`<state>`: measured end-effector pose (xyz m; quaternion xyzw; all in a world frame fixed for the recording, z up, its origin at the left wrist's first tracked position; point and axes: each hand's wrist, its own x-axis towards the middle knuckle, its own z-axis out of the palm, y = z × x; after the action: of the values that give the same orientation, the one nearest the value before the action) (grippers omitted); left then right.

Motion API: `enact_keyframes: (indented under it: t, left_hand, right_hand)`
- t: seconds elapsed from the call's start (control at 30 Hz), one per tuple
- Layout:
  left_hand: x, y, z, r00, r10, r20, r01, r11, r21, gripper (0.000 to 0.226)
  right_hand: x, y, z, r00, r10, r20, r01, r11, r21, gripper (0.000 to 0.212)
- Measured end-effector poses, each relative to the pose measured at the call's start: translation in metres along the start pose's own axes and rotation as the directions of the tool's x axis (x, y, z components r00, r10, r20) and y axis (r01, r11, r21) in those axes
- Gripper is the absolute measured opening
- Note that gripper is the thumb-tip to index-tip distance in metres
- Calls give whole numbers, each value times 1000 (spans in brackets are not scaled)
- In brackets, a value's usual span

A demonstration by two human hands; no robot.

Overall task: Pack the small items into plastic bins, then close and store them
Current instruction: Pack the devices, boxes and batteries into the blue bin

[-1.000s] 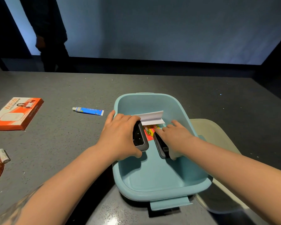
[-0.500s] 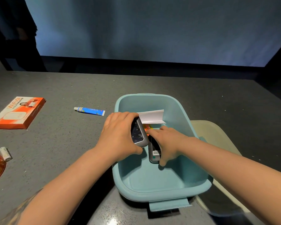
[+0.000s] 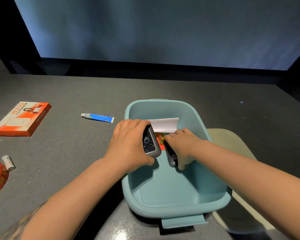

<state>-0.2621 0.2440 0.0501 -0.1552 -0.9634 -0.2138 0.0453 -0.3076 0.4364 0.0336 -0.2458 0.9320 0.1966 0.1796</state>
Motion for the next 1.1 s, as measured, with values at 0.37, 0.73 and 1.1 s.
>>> enact_keyframes:
  t: [0.37,0.73,1.1]
  left_hand:
    - [0,-1,1,1000,1,0,-1,1000,-2,96]
    - [0,2,-1,998,53,-28,-54,998,-38,96]
    - [-20,-8,5,970,-201,-138,107,861,-498,85]
  right_hand:
    - [-1,3,-1,999,47,-13,-45,990,135,67]
    - [-30,-21,-27,942,334,-37,6,94,996,26]
    - [-24,-6,-20,899,405,163,-218,93,971,24]
